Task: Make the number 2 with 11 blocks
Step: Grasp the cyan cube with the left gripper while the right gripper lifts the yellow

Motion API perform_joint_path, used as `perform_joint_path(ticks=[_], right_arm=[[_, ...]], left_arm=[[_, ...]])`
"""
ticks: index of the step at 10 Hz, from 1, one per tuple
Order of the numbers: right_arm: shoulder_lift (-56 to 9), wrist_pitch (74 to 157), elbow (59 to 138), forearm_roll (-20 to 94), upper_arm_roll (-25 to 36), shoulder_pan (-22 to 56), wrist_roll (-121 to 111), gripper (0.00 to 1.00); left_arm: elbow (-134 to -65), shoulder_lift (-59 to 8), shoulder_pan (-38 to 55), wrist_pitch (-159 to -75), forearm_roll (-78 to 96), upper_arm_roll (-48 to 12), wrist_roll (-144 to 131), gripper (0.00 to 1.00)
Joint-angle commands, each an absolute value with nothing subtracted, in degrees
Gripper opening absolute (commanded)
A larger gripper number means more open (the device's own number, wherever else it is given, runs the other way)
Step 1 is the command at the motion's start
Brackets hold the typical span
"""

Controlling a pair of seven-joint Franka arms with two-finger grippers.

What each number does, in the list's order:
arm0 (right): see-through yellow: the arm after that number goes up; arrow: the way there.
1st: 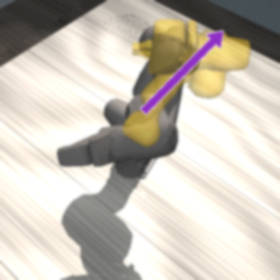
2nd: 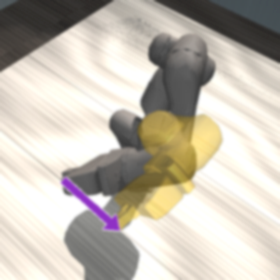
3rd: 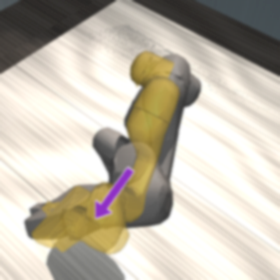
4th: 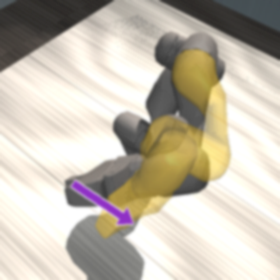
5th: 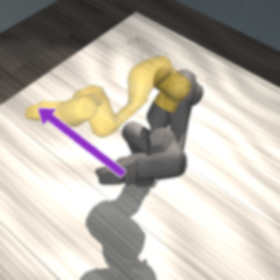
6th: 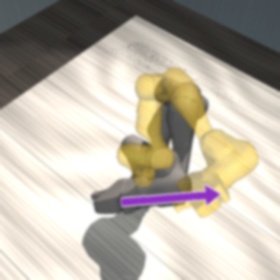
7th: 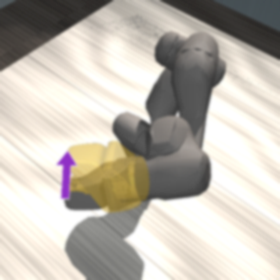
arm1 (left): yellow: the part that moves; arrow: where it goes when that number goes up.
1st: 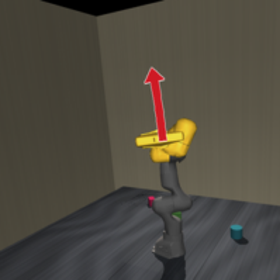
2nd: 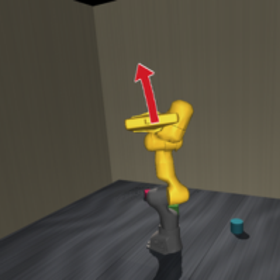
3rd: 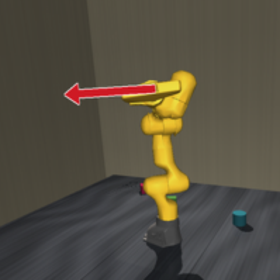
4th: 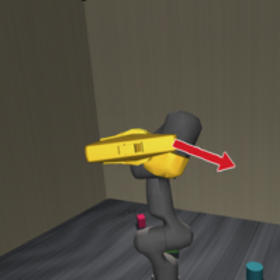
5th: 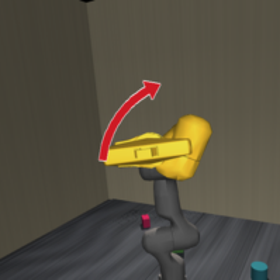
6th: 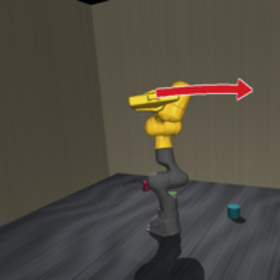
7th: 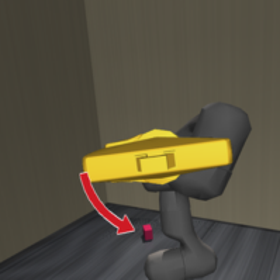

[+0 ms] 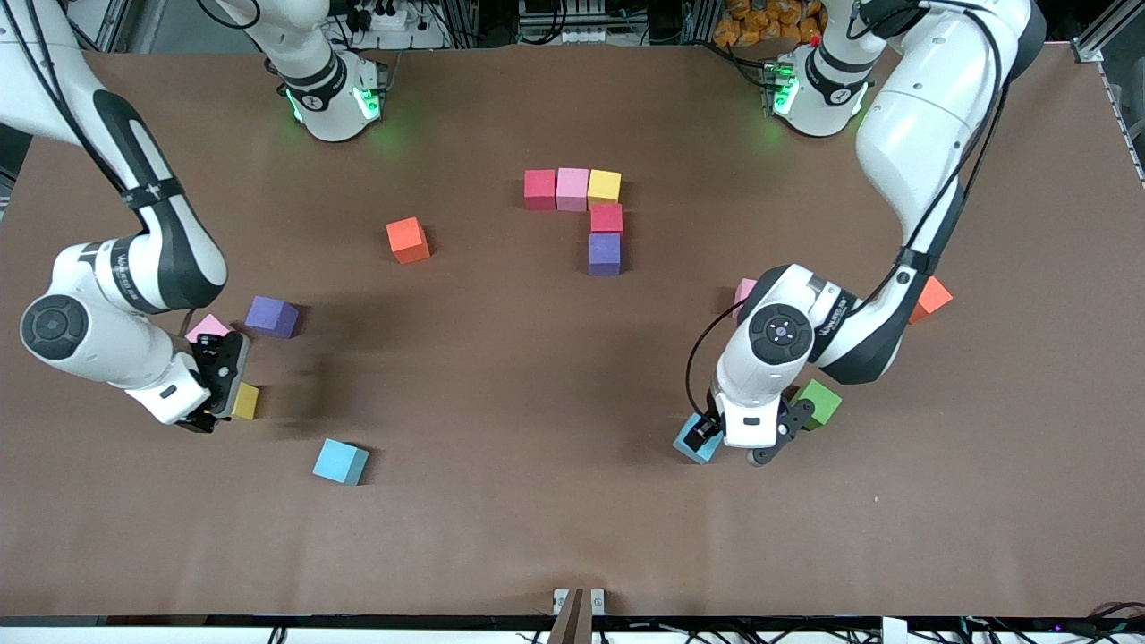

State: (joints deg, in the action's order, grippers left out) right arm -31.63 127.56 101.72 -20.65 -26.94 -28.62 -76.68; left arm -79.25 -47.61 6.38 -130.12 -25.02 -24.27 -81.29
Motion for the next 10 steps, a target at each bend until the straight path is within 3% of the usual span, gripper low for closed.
perform_joint_path(ticks=[1, 5, 8, 10], right_arm=[[-34.62, 130.67, 101.43, -21.18, -25.41, -30.15, -77.25, 1.00], [-39.19, 133.15, 98.62, -22.24, -22.86, -29.89, -81.04, 1.00], [-40.25, 135.88, 98.88, -21.97, -21.80, -29.62, -81.65, 1.00], [-40.17, 136.58, 98.88, -21.89, -21.80, -29.36, -86.29, 0.58]], left_arm=[[-75.85, -50.35, 7.56, -131.65, -23.91, -23.55, -82.79, 1.00], [-75.23, -51.68, 14.14, -134.82, -23.82, -15.57, -85.69, 1.00], [-75.23, -51.94, 14.41, -136.05, -23.82, -15.29, -86.04, 1.00], [-75.23, -53.17, 14.41, -137.63, -23.82, -15.21, -86.13, 1.00]])
